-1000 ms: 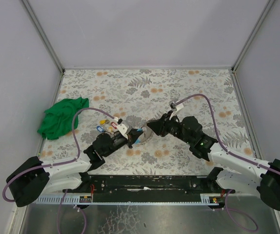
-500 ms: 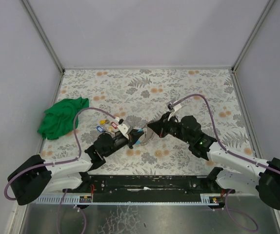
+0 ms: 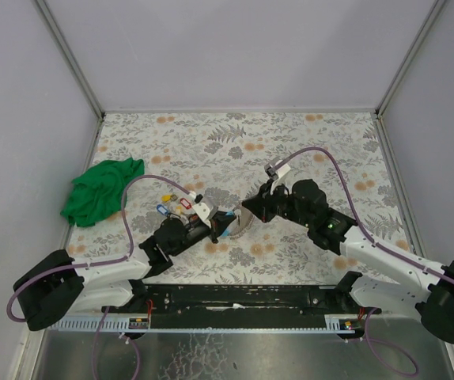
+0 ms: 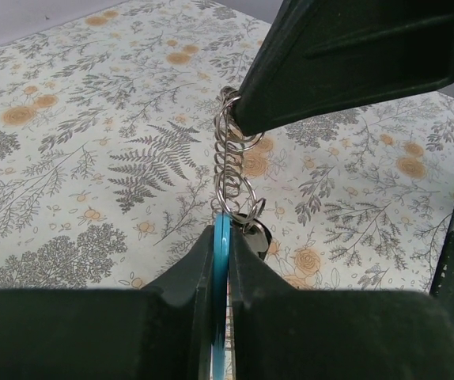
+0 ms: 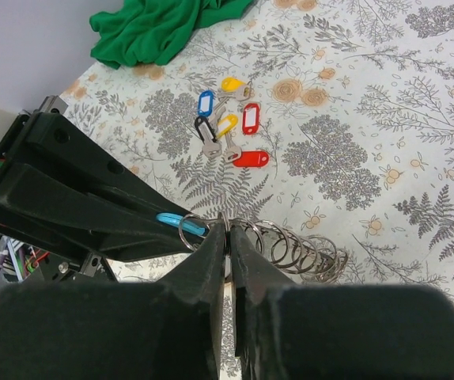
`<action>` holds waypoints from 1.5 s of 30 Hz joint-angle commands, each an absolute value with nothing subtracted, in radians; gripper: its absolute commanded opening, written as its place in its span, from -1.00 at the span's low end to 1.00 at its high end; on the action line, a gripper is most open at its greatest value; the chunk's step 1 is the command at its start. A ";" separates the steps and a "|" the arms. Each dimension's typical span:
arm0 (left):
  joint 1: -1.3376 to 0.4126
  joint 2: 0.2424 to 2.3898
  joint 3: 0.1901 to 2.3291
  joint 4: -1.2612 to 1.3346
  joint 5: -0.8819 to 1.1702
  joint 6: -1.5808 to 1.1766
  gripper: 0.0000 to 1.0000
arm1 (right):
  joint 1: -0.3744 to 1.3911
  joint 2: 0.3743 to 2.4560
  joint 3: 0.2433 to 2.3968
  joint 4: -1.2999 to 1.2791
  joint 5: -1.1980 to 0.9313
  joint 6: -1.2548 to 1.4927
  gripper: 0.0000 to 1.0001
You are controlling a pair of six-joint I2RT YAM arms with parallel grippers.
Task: Put the keys on the keyring
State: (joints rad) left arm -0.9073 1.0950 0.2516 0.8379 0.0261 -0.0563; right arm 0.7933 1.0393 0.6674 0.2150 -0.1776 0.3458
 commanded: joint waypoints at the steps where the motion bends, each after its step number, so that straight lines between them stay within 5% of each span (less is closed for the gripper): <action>1: -0.927 1.092 0.292 0.851 -0.056 -0.022 -0.95 | 0.775 1.052 0.741 0.193 -0.202 0.321 -0.75; 28: -0.974 1.046 0.339 0.691 -0.067 0.136 -0.97 | 0.755 1.111 0.901 -0.112 -0.217 0.237 -0.49; 45: -0.974 1.038 0.355 0.654 -0.002 0.169 -0.97 | 0.731 1.145 0.884 -0.066 -0.372 0.248 -0.50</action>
